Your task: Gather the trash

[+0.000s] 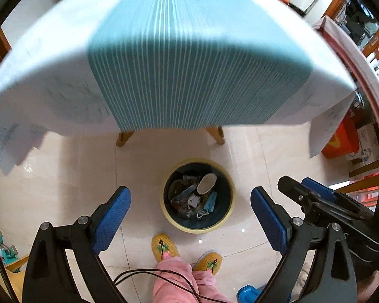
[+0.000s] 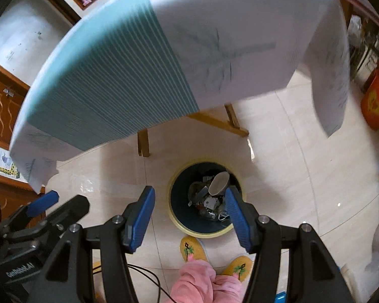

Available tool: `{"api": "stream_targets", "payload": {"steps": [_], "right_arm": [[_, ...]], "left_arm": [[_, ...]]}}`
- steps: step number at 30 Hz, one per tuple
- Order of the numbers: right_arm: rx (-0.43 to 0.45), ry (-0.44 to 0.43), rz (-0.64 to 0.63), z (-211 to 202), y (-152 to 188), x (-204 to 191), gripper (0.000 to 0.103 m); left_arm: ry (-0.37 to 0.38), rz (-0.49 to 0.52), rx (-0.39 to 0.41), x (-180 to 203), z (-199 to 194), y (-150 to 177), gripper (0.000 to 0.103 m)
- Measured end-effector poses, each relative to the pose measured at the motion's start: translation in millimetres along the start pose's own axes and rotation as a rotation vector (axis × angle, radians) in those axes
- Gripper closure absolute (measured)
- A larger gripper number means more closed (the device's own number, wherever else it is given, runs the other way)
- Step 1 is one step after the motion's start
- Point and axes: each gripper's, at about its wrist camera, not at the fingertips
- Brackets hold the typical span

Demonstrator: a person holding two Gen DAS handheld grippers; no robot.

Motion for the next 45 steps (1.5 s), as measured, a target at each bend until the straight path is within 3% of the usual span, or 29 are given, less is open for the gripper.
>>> {"api": "stream_targets", "payload": {"steps": [2,14,23,32,45], "right_arm": [[0.011,0.009,-0.019,-20,-8,-3,0.035],[0.087,0.040,-0.093,-130,-47,-23,0.034],[0.183,0.054,-0.144,-197,-78,-43,0.034],[0.260,0.081,-0.202,-236,-103,-61,0.034],[0.297,0.114,-0.214,-241,-122,-65,0.034]], "left_arm": [[0.004,0.002,0.021,6,-23,-6,0.008],[-0.025,0.046,0.127,44,-136,-32,0.008],[-0.036,-0.028,0.187,49,-206,-64,0.008],[-0.058,-0.092,0.241,48,-227,-86,0.008],[-0.063,-0.088,0.267,56,-228,-103,0.008]]}}
Point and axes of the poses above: each gripper's, at about its wrist camera, not at the fingertips, and z roughly the way its jaws point, x to its right, y to its underside, and after that the axes turned 15 degrees about -z, right-handed
